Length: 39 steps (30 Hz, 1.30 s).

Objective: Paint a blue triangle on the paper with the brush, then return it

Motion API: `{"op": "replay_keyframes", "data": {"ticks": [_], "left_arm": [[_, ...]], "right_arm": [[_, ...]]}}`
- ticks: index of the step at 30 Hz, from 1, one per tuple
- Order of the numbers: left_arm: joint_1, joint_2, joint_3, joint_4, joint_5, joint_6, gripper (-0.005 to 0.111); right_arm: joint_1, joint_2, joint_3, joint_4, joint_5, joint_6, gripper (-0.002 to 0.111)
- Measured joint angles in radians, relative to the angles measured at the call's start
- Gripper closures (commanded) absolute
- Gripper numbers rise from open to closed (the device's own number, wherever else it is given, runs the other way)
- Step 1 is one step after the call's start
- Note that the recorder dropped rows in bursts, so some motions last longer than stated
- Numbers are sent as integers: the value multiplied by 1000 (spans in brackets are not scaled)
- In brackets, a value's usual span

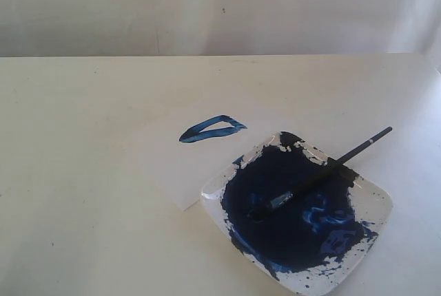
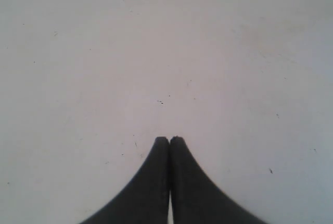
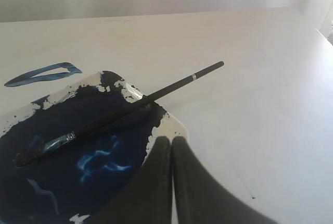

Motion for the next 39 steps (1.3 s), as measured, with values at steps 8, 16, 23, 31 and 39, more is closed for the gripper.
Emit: {"op": "replay_keyframes", "data": {"ticks": [8, 16, 23, 31, 39], "left_arm": [[0, 0, 0, 0, 0, 0, 107], [-6, 0, 0, 0, 0, 0, 107], [-48, 0, 0, 0, 0, 0, 107], [-55, 0, 0, 0, 0, 0, 107], [-55, 0, 0, 0, 0, 0, 107]], "right_arm": [[0, 0, 0, 0, 0, 0, 108], [0, 0, 0, 0, 0, 0, 108], [0, 0, 0, 0, 0, 0, 108], [0, 0, 0, 0, 0, 0, 108], [0, 0, 0, 0, 0, 0, 108]]}}
